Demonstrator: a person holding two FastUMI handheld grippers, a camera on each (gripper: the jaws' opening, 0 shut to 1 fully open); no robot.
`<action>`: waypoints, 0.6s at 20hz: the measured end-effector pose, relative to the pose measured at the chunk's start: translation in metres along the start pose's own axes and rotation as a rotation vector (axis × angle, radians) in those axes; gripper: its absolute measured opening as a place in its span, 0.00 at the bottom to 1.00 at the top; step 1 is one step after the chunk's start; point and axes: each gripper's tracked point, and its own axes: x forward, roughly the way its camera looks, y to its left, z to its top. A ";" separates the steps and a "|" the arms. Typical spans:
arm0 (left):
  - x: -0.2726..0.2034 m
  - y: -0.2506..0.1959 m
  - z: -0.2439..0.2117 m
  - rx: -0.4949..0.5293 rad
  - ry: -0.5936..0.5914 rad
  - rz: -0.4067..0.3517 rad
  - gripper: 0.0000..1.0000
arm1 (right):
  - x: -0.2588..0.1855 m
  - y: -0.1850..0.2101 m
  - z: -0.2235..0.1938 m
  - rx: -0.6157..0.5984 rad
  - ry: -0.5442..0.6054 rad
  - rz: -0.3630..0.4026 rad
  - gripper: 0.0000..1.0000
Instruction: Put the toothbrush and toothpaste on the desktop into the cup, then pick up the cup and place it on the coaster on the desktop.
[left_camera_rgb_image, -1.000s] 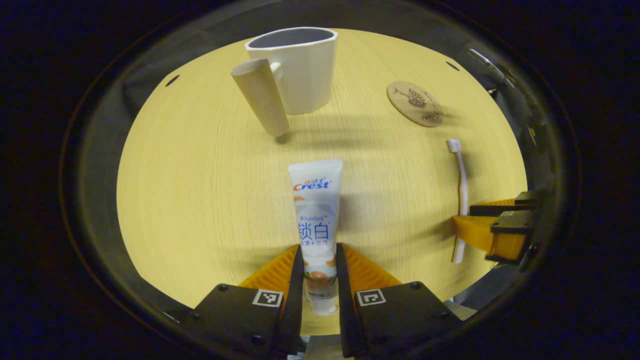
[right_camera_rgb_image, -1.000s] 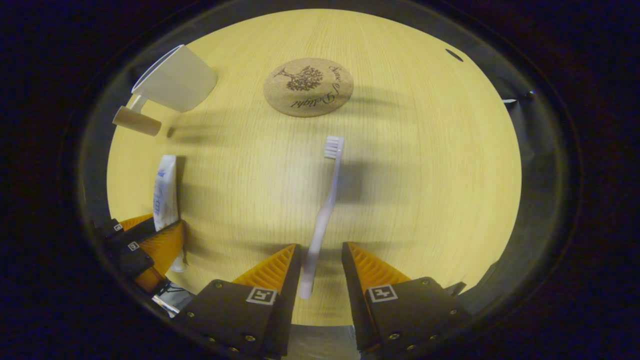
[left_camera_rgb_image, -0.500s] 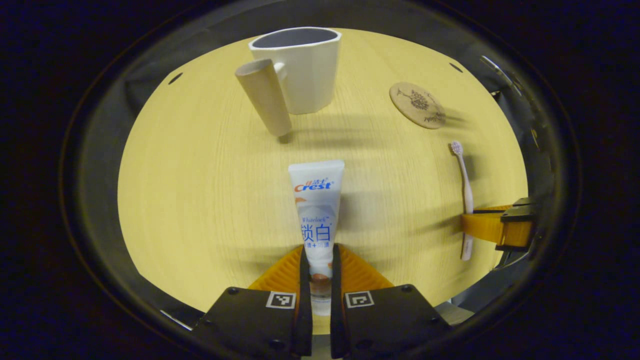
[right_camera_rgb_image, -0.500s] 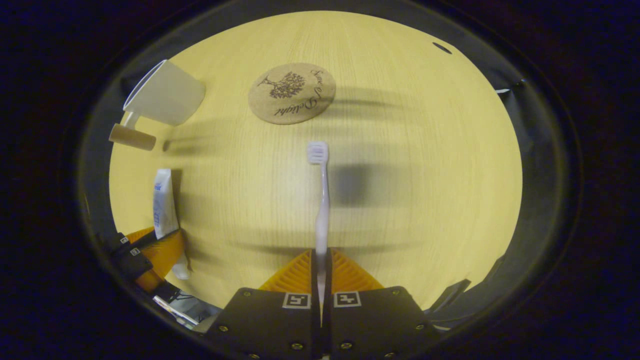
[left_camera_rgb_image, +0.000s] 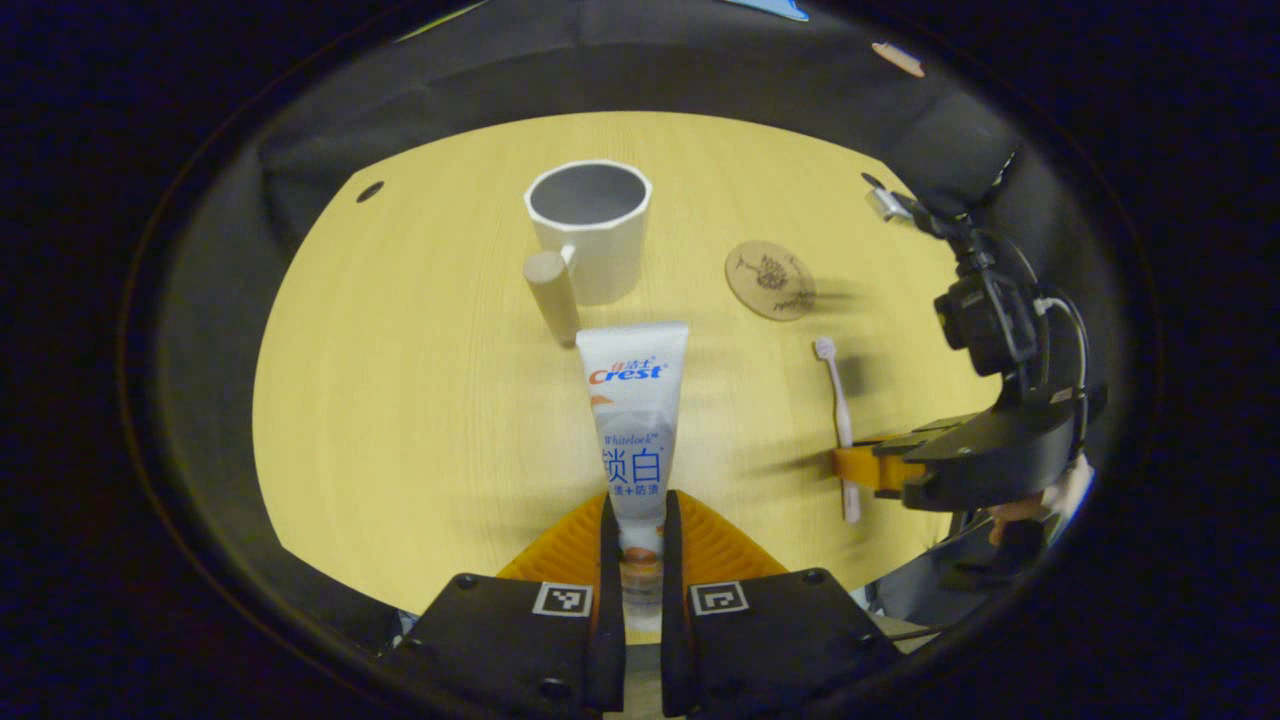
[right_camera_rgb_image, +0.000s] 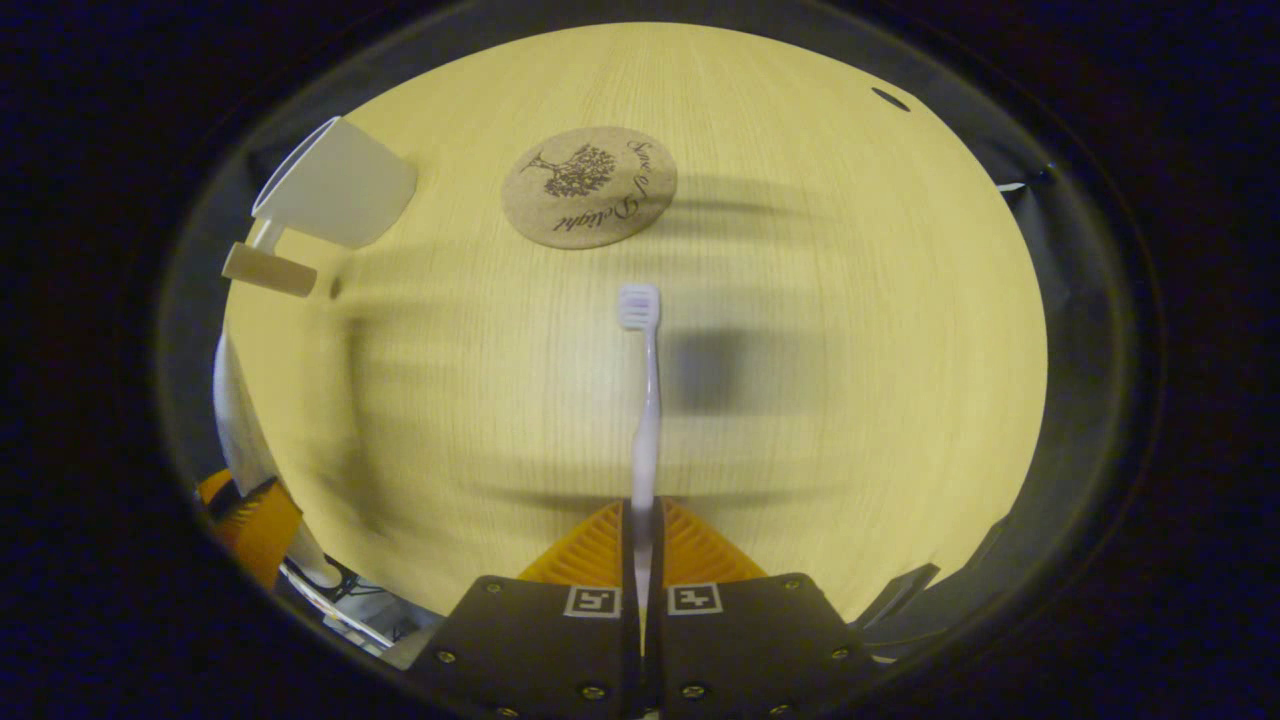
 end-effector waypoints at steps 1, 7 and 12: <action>-0.011 -0.001 0.013 0.008 -0.025 -0.005 0.22 | -0.001 0.000 0.001 0.001 0.000 0.001 0.02; -0.044 -0.005 0.079 0.055 -0.149 -0.002 0.22 | -0.001 -0.001 0.002 0.001 -0.011 0.001 0.02; -0.052 0.010 0.131 0.105 -0.213 0.039 0.21 | -0.003 -0.003 0.003 0.002 -0.013 0.007 0.03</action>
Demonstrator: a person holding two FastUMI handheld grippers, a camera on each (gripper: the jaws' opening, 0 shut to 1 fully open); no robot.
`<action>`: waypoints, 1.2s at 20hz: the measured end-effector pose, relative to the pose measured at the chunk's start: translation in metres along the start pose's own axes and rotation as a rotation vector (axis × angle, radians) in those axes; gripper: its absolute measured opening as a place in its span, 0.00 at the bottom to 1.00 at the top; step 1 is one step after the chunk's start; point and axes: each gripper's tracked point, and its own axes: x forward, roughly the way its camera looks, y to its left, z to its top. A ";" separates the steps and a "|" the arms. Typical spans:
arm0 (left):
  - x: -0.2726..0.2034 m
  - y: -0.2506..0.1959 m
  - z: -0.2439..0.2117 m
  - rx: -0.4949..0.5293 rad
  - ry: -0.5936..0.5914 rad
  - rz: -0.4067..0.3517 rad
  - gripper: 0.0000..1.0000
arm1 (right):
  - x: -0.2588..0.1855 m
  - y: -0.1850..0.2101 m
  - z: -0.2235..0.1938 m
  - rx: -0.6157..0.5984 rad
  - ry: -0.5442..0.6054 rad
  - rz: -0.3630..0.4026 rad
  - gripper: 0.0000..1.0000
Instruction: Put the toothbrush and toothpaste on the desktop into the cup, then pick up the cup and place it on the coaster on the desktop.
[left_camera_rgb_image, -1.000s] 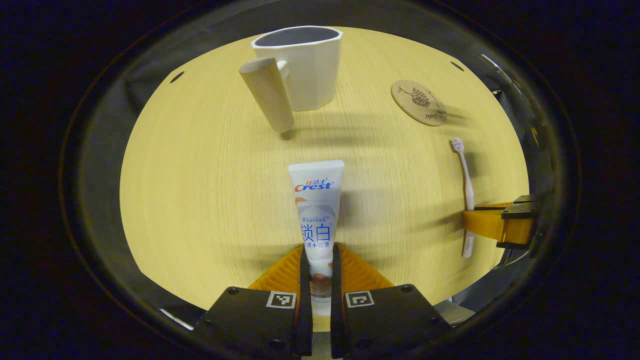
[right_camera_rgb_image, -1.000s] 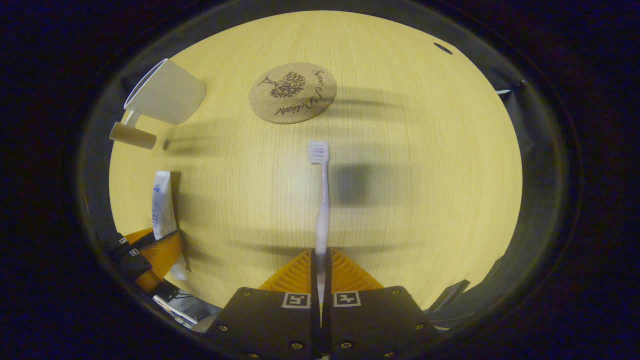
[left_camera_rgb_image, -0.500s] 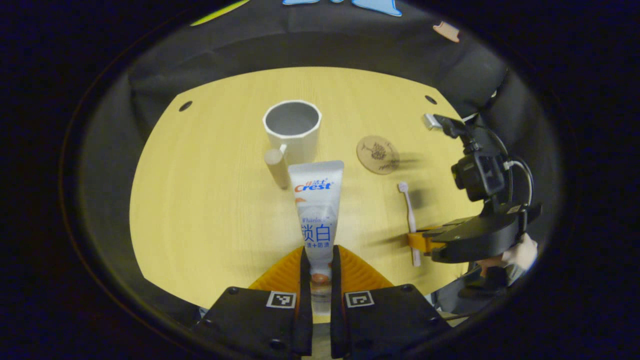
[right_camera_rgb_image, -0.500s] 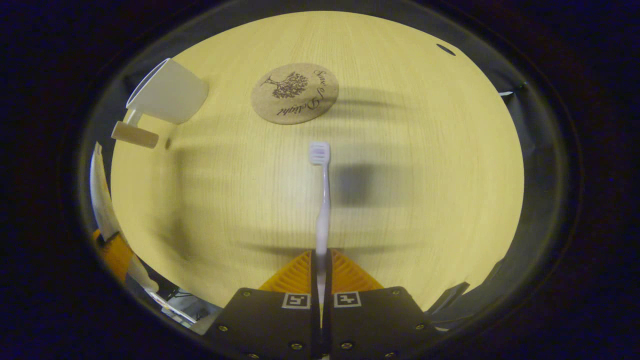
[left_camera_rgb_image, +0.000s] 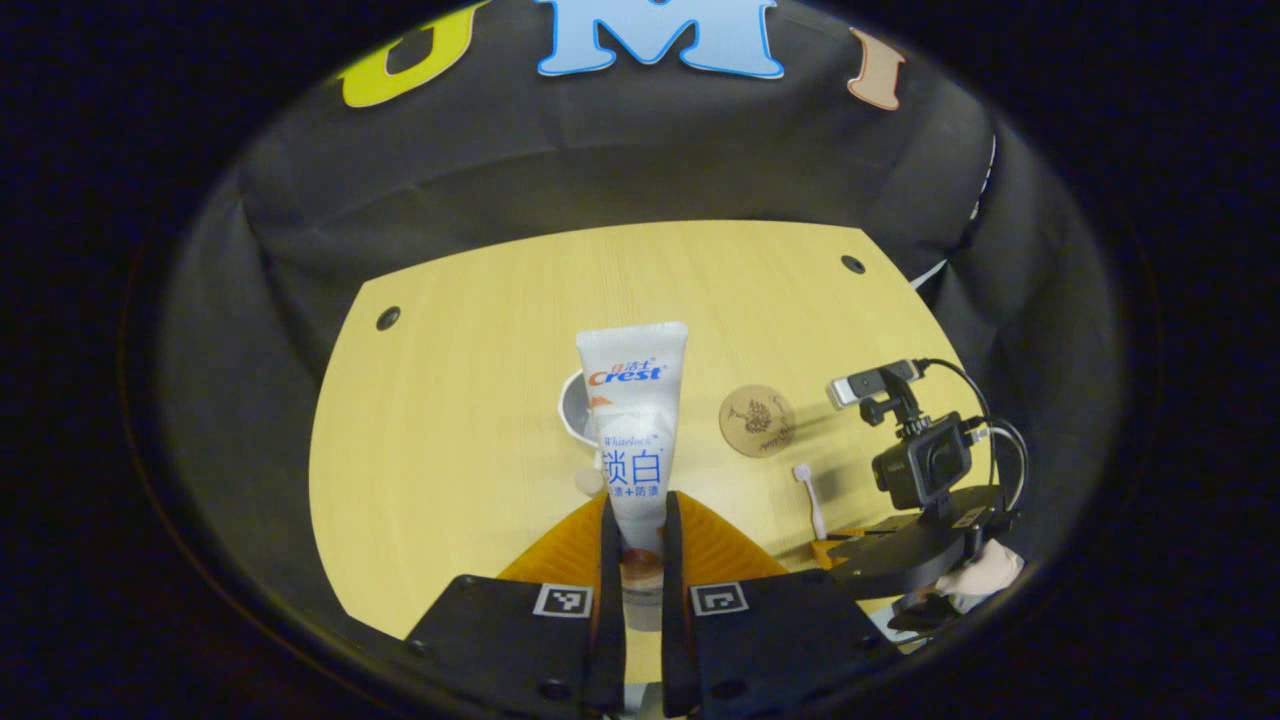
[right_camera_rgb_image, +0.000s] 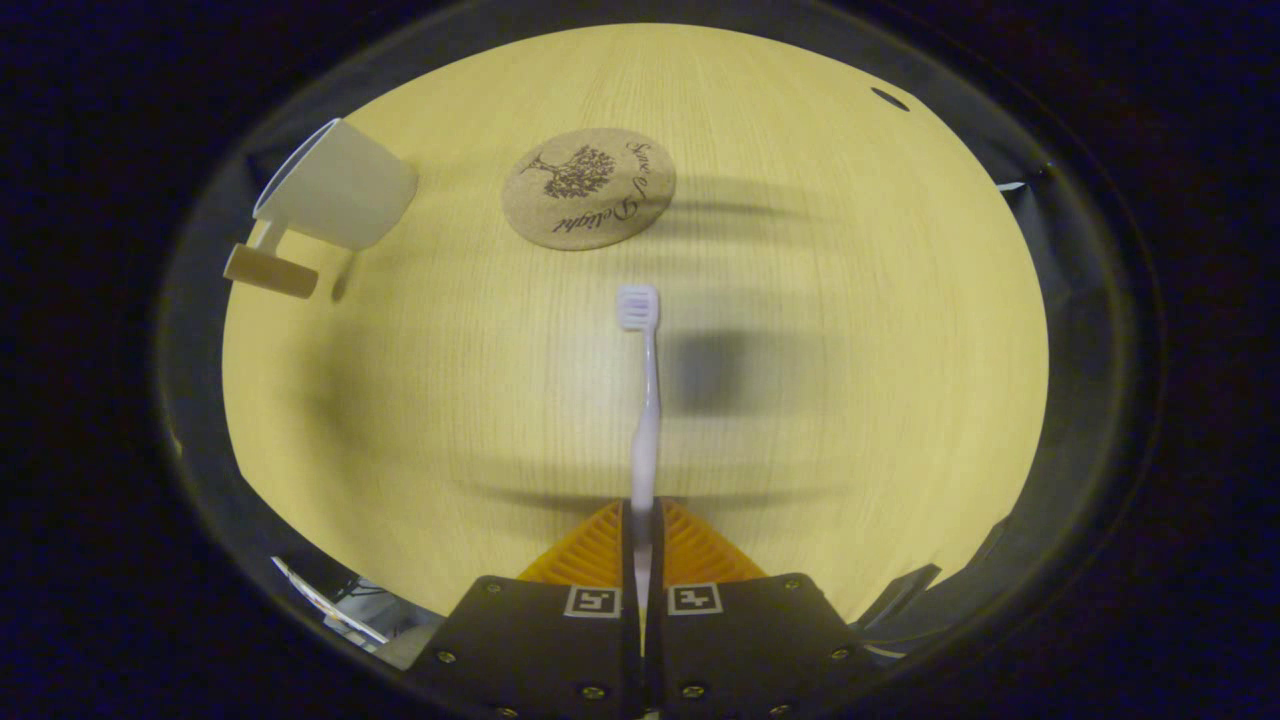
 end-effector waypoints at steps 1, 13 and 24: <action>0.003 0.004 0.009 0.000 -0.010 0.005 0.21 | 0.000 0.000 0.001 0.002 0.000 0.000 0.02; 0.073 0.031 0.081 0.028 -0.156 -0.022 0.22 | -0.001 0.000 0.000 0.038 -0.003 0.002 0.04; 0.121 0.035 0.094 -0.004 -0.391 -0.063 0.21 | 0.000 0.000 -0.001 0.052 0.019 -0.007 0.04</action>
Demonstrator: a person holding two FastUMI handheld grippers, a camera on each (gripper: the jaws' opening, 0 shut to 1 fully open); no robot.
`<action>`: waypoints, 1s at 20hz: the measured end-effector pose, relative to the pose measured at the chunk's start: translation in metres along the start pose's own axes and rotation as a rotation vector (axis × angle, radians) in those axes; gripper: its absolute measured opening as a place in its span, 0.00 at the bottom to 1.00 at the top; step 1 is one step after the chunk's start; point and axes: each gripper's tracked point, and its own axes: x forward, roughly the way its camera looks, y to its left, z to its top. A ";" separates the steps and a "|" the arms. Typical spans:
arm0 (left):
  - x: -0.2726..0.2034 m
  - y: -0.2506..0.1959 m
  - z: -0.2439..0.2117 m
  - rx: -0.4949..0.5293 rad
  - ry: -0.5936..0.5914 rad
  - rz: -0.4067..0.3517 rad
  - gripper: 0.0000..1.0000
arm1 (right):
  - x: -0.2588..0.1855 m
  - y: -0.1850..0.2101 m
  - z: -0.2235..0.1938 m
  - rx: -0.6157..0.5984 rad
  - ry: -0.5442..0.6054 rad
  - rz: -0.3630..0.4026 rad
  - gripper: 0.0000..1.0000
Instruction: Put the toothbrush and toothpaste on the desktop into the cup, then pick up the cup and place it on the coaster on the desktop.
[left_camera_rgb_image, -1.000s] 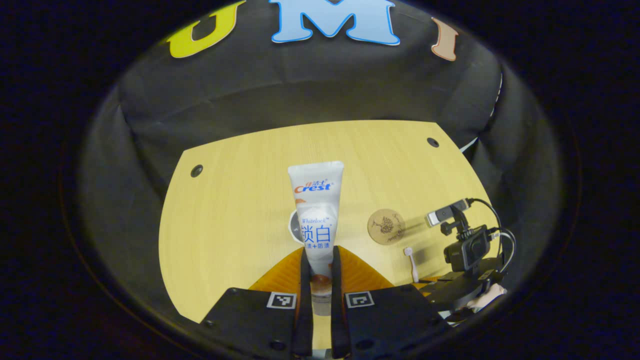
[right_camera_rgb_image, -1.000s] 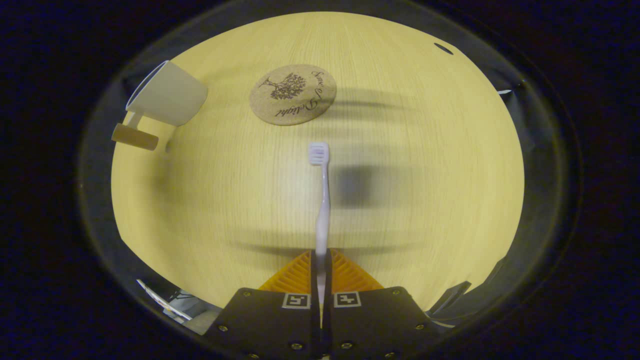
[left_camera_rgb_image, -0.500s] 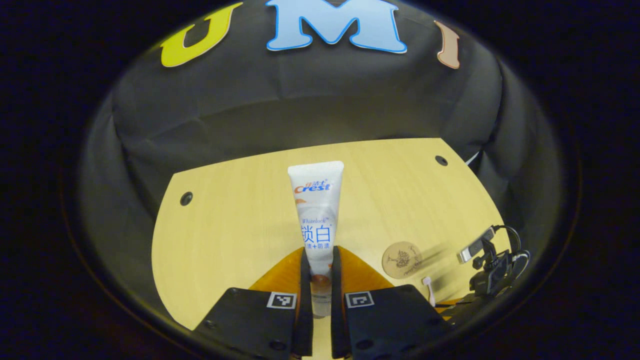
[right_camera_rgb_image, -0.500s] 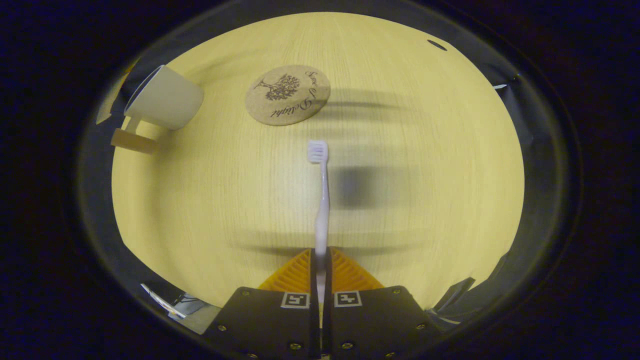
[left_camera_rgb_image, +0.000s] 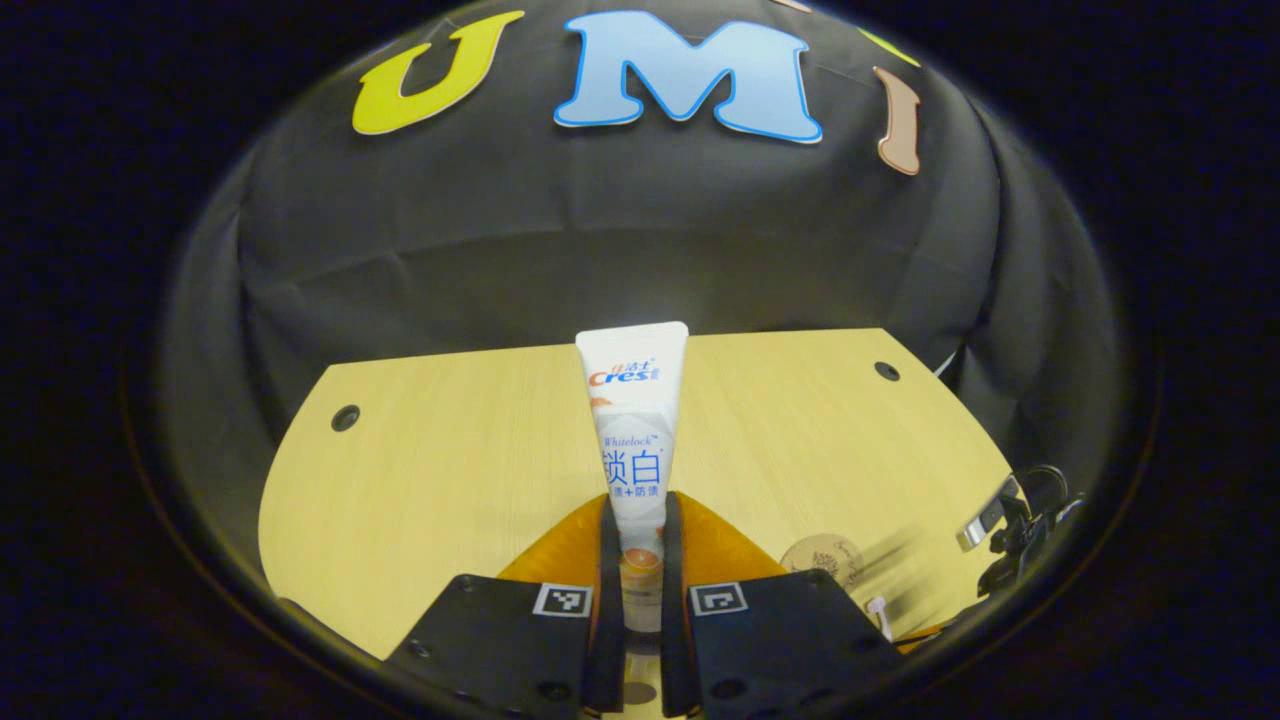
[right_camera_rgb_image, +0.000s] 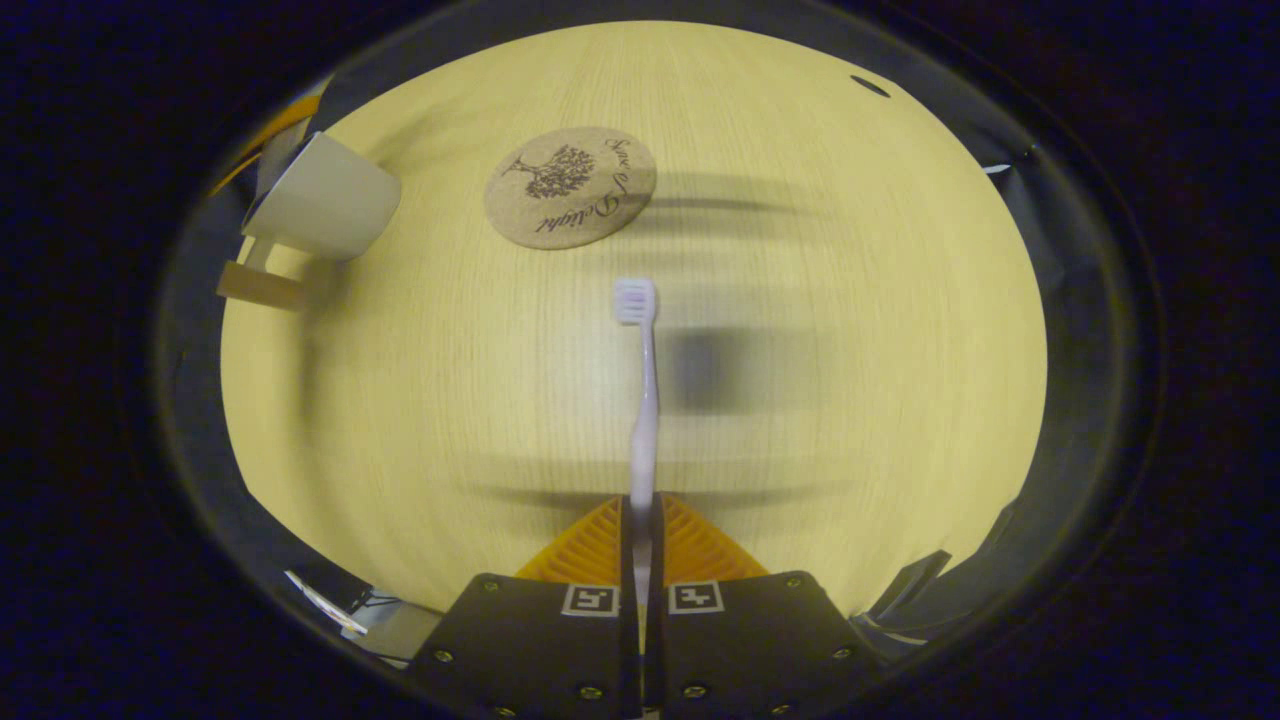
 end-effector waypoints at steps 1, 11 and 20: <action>0.000 0.001 -0.002 0.014 -0.011 0.004 0.21 | 0.000 0.000 0.000 0.002 0.003 0.000 0.04; -0.002 -0.006 -0.015 -0.008 -0.053 -0.029 0.78 | 0.002 0.000 0.000 0.018 0.016 0.004 0.04; -0.018 -0.006 0.010 0.038 -0.117 -0.012 0.99 | 0.000 0.000 0.003 0.021 -0.037 -0.008 0.03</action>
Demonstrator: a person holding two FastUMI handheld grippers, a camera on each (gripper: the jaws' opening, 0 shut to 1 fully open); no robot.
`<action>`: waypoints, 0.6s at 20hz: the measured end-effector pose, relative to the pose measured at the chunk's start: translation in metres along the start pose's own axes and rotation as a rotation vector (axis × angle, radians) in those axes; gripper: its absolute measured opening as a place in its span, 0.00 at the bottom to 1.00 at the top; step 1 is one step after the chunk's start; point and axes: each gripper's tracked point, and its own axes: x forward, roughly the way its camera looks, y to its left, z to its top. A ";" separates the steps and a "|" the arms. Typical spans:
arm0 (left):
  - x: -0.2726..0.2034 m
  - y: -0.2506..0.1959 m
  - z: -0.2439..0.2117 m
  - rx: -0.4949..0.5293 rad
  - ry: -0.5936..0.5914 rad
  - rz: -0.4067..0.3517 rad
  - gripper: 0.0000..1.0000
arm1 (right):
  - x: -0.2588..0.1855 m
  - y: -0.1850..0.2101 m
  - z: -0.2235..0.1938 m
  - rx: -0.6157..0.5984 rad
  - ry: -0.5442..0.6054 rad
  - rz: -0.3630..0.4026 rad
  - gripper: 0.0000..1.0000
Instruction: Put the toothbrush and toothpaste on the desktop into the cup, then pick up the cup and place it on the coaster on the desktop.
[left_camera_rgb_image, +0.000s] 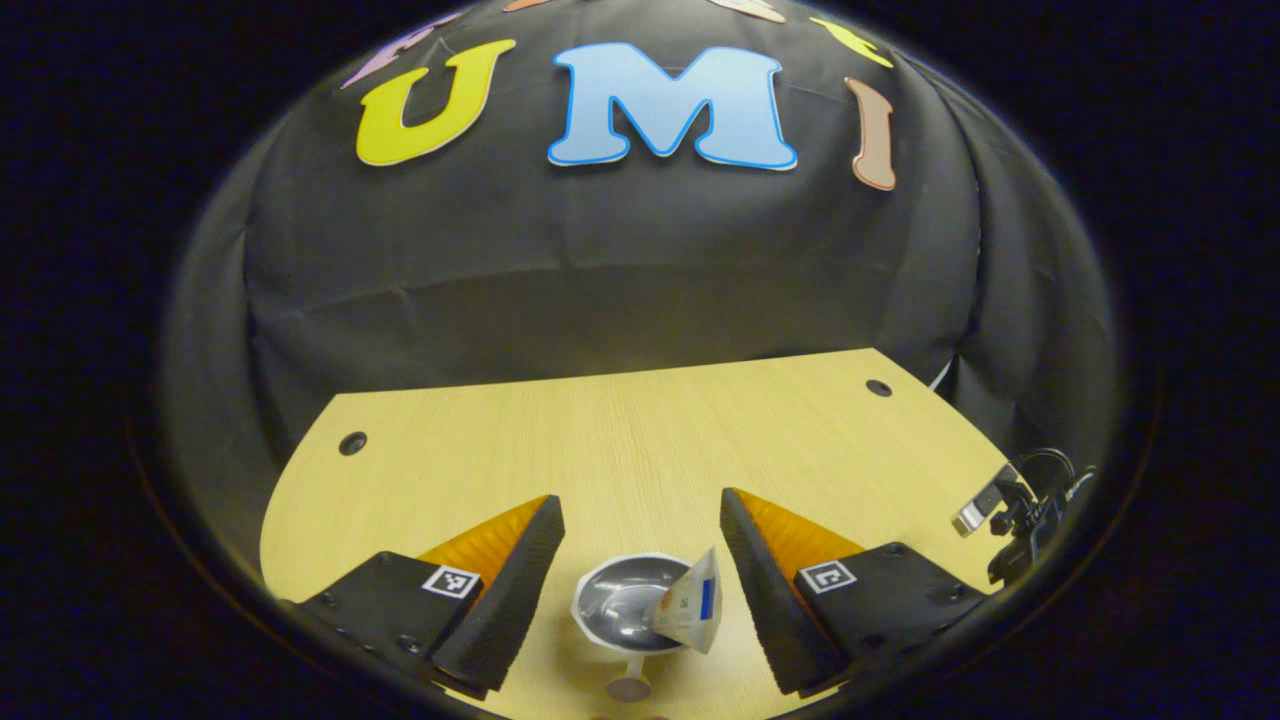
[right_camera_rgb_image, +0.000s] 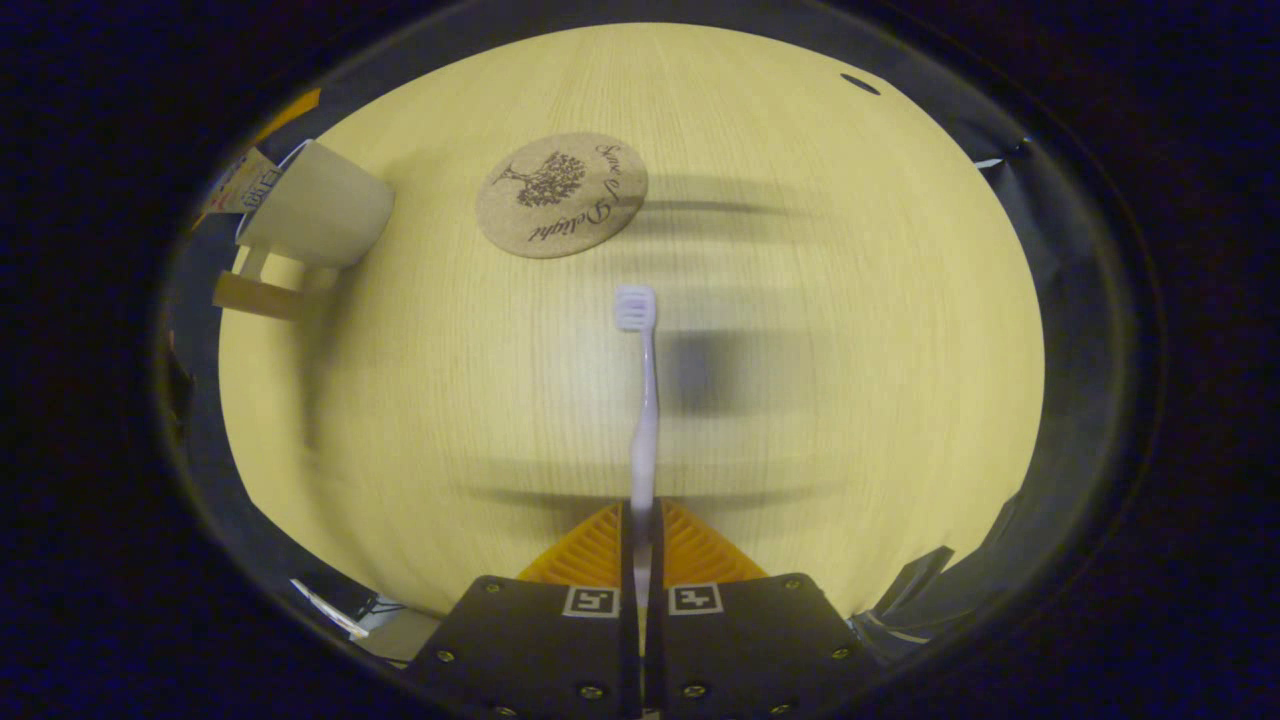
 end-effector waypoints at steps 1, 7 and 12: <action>-0.003 -0.001 0.006 0.007 -0.012 -0.003 0.99 | 0.000 0.000 -0.001 -0.001 -0.015 -0.002 0.03; -0.046 0.002 0.039 0.025 -0.100 0.012 0.99 | -0.025 0.017 0.031 0.029 -0.151 0.054 0.02; -0.083 0.018 0.056 0.020 -0.151 0.050 1.00 | -0.086 0.047 0.098 0.004 -0.341 0.122 0.01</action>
